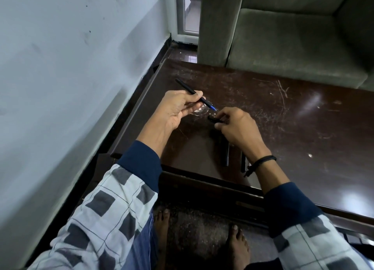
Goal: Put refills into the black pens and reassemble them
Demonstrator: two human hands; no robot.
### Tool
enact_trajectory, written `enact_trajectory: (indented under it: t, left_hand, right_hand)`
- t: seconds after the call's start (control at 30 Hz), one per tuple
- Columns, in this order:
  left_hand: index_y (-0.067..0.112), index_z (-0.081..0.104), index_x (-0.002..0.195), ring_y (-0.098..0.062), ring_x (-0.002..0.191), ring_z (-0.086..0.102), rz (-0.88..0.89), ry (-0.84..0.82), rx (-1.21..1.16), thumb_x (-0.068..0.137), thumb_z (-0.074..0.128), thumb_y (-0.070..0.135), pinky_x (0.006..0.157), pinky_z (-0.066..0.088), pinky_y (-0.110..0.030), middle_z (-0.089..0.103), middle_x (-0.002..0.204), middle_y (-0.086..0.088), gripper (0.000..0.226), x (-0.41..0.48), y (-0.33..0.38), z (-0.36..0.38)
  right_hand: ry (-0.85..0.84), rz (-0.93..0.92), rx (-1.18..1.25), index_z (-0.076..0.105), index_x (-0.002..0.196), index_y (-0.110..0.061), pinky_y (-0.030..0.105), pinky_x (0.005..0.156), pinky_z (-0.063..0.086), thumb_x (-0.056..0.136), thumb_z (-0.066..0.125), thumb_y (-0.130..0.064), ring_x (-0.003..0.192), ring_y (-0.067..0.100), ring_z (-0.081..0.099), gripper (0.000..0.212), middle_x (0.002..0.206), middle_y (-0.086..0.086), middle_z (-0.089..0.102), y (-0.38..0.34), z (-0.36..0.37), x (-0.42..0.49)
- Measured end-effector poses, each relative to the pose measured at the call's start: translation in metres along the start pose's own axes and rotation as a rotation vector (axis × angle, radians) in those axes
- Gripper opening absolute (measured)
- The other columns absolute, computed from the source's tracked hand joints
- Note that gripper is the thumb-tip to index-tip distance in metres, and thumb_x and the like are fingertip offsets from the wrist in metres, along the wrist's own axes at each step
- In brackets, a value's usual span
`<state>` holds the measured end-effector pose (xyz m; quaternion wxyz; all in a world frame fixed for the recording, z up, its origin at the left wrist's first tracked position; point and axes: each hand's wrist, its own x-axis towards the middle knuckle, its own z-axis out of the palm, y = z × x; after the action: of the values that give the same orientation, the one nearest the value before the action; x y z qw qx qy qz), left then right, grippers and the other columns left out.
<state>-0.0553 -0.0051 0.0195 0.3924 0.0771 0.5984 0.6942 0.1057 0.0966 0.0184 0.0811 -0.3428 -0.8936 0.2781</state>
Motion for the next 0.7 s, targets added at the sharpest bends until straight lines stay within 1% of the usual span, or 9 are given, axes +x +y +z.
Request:
enact_trajectory:
  t: [0.1,0.17,0.2,0.33,0.43,0.5,0.57,0.7]
  left_hand:
    - [0.008,0.083,0.07,-0.02,0.078,0.078,0.005,0.0,-0.009,0.081,0.08,-0.001,0.066,0.06,-0.021,0.08,0.087,-0.013,0.014,0.001,0.0,-0.001]
    - [0.008,0.083,0.071,-0.02,0.079,0.078,0.009,0.002,-0.012,0.081,0.08,-0.001,0.066,0.06,-0.021,0.08,0.087,-0.014,0.014,0.001,0.0,-0.001]
    - [0.008,0.083,0.071,-0.02,0.079,0.078,0.011,0.002,-0.012,0.081,0.08,-0.001,0.067,0.059,-0.021,0.08,0.087,-0.014,0.014,0.001,0.0,-0.001]
    - [0.008,0.083,0.071,-0.021,0.08,0.078,0.013,0.006,-0.01,0.081,0.08,-0.001,0.067,0.06,-0.021,0.08,0.088,-0.014,0.014,0.0,0.0,-0.001]
    - [0.008,0.083,0.071,-0.021,0.079,0.078,0.013,0.005,-0.005,0.082,0.08,-0.001,0.067,0.06,-0.022,0.08,0.088,-0.014,0.014,-0.001,0.0,0.0]
    - [0.008,0.083,0.071,-0.021,0.08,0.078,0.012,-0.003,0.004,0.082,0.08,-0.002,0.067,0.06,-0.022,0.08,0.088,-0.014,0.015,-0.002,0.0,0.001]
    - [0.008,0.082,0.072,-0.021,0.079,0.078,0.012,-0.011,0.009,0.082,0.079,-0.002,0.067,0.06,-0.022,0.08,0.088,-0.014,0.015,-0.004,-0.001,0.003]
    - [0.006,0.081,0.079,-0.019,0.077,0.078,0.008,-0.011,0.01,0.083,0.079,-0.002,0.065,0.059,-0.021,0.08,0.087,-0.014,0.009,-0.005,-0.001,0.005]
  right_hand:
    - [0.044,0.077,0.063,0.071,0.102,-0.031,0.03,0.07,0.044,0.089,0.077,-0.028,0.086,0.019,0.064,0.015,0.089,-0.009,0.064,0.003,-0.01,0.002]
    - [0.045,0.094,0.078,0.069,0.096,-0.033,0.027,0.06,0.04,0.087,0.078,-0.027,0.077,0.014,0.062,0.014,0.084,-0.011,0.064,0.004,-0.016,0.003]
    - [0.036,0.1,0.08,0.069,0.094,-0.033,0.025,0.057,0.038,0.087,0.079,-0.027,0.075,0.012,0.061,0.014,0.082,-0.012,0.063,0.004,-0.018,0.004]
    - [0.008,0.117,0.107,0.069,0.091,-0.031,0.022,0.053,0.037,0.086,0.082,-0.025,0.068,0.001,0.056,0.015,0.077,-0.016,0.059,0.004,-0.024,0.005]
    - [0.003,0.103,0.111,0.069,0.093,-0.031,0.024,0.055,0.038,0.087,0.081,-0.026,0.07,0.003,0.056,0.015,0.077,-0.016,0.059,0.004,-0.023,0.004]
    - [-0.001,0.094,0.108,0.07,0.095,-0.03,0.026,0.062,0.04,0.087,0.081,-0.026,0.075,0.01,0.06,0.014,0.079,-0.015,0.06,0.003,-0.022,0.003]
    - [-0.013,0.092,0.119,0.07,0.099,-0.029,0.029,0.069,0.043,0.088,0.081,-0.027,0.081,0.014,0.062,0.016,0.082,-0.014,0.061,0.002,-0.02,0.003]
    - [-0.017,0.082,0.118,0.07,0.101,-0.03,0.029,0.072,0.041,0.088,0.08,-0.029,0.085,0.016,0.061,0.017,0.082,-0.015,0.059,0.003,-0.018,0.004]
